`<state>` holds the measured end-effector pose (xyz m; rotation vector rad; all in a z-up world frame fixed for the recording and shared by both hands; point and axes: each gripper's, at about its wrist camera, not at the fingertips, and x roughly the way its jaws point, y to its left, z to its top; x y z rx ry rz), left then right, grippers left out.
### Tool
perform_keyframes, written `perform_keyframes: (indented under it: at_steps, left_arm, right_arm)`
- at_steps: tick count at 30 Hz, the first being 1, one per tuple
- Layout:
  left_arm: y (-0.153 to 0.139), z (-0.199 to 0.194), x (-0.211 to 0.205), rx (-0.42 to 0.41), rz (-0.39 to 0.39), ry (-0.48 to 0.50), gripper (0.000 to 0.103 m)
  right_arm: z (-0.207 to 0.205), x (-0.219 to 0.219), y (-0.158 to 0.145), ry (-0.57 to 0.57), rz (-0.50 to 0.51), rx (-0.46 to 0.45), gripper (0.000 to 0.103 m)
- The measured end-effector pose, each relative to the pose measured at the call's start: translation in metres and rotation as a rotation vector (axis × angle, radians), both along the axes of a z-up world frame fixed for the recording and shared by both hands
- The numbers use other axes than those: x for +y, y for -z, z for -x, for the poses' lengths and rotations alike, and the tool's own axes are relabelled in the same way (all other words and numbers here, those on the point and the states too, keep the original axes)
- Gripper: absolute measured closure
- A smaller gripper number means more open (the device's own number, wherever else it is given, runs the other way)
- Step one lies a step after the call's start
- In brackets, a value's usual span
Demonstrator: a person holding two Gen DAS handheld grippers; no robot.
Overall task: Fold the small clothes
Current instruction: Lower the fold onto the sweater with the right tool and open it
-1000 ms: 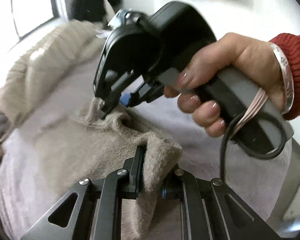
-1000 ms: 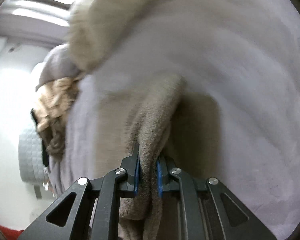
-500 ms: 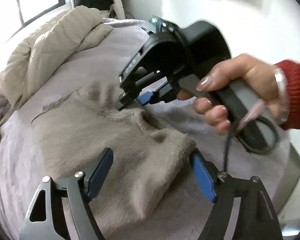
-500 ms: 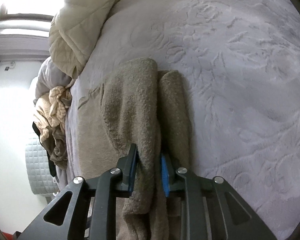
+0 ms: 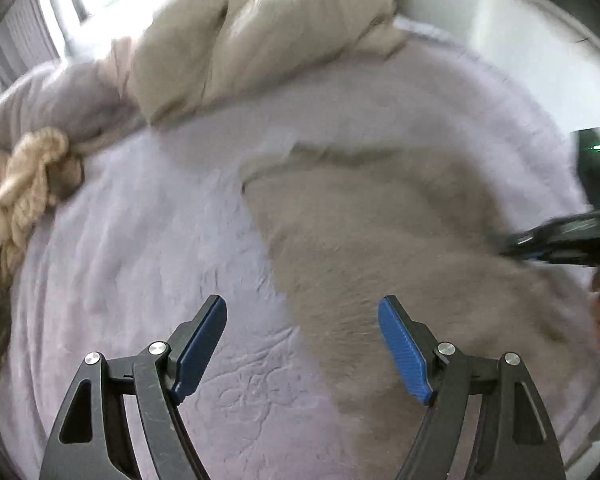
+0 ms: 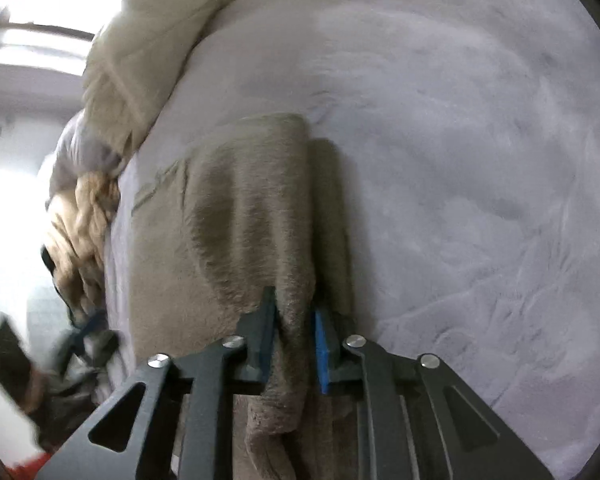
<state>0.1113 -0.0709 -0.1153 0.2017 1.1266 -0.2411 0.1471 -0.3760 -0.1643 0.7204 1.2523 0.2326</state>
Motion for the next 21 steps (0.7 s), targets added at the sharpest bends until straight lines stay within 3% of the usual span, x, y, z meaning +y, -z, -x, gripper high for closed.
perform_keyframes:
  at_steps: [3,5,6,11,12,13,14,17,19,21]
  left_arm:
    - [0.017,0.004,-0.002,0.005,-0.01,-0.001,0.024]
    - [0.02,0.006,-0.002,-0.002,-0.004,0.002,0.024]
    - [0.021,0.005,0.0,-0.002,0.005,-0.002,0.024]
    - [0.016,0.002,0.01,0.066,0.068,-0.037,0.024]
    - [0.013,0.001,0.009,0.069,0.066,-0.033,0.024]
    - [0.012,0.002,0.009,0.064,0.057,-0.022,0.024]
    - [0.011,0.003,0.008,0.055,0.041,-0.006,0.024]
    - [0.012,0.007,0.006,0.031,0.004,0.036,0.024]
    - [0.016,0.011,0.004,0.019,-0.015,0.044,0.014]
    - [0.017,0.011,0.006,0.041,-0.004,0.037,0.014]
  right_arm:
    - [0.014,-0.004,-0.012,0.023,-0.007,0.007,0.068]
    - [0.032,-0.003,-0.024,0.001,0.023,0.007,0.052]
    - [0.045,-0.003,-0.028,-0.003,0.019,0.01,0.038]
    - [0.106,-0.001,-0.029,0.02,-0.126,0.034,0.036]
    - [0.112,0.002,-0.025,0.023,-0.136,0.05,0.044]
    - [0.116,0.005,-0.022,0.024,-0.133,0.061,0.072]
    - [0.116,0.008,-0.021,0.019,-0.118,0.069,0.088]
    - [0.118,0.014,-0.02,0.027,-0.065,0.055,0.088]
    - [0.122,0.015,-0.004,0.042,-0.027,0.103,0.088]
    - [0.131,0.008,0.014,0.087,-0.048,0.144,0.086]
